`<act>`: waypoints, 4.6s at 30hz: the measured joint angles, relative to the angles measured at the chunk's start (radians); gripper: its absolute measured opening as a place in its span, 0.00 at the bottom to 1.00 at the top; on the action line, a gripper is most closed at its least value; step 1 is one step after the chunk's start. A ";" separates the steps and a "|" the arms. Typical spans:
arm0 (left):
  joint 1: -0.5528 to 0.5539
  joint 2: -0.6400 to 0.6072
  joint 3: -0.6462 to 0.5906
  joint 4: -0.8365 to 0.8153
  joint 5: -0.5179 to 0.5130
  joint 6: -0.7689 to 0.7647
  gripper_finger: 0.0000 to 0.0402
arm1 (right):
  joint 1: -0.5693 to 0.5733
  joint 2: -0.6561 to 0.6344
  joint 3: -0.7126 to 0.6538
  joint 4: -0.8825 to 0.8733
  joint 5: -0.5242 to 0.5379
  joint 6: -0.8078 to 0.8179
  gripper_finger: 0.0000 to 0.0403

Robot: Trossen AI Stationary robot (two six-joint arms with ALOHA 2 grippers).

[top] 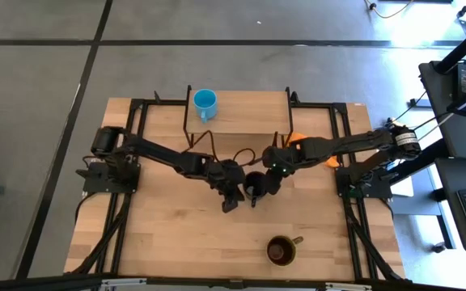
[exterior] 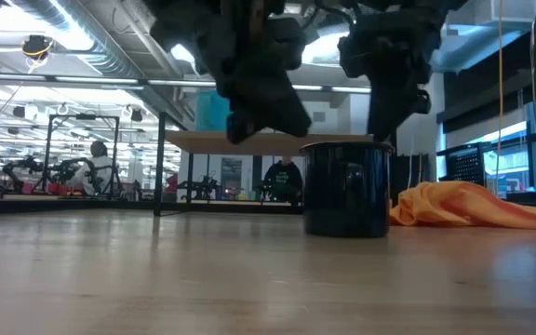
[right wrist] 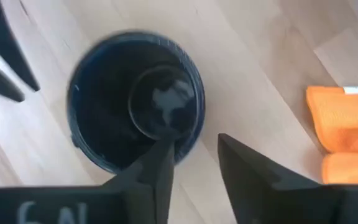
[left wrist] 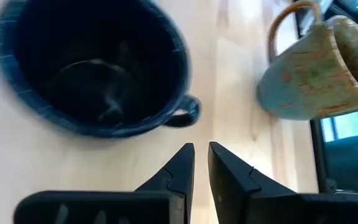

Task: Stack small to large cups/mugs on shelf
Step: Put the black mug on the shelf

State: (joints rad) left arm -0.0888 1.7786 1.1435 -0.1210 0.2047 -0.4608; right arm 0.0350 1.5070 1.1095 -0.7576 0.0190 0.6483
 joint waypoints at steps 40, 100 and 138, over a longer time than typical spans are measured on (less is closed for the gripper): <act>-0.007 -0.456 -0.457 0.289 -0.173 -0.140 0.10 | -0.032 0.005 -0.046 0.109 -0.023 -0.045 0.37; -0.012 -0.465 -0.458 0.289 -0.241 -0.162 0.10 | -0.080 0.005 0.047 0.201 -0.061 -0.248 0.05; -0.062 -0.464 -0.458 0.285 -0.315 -0.203 0.10 | -0.550 0.600 1.215 -0.501 -0.134 -0.652 0.05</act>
State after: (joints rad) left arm -0.1510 1.3144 0.6853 0.1635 -0.1105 -0.6636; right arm -0.5150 2.1068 2.3245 -1.2587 -0.1148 -0.0038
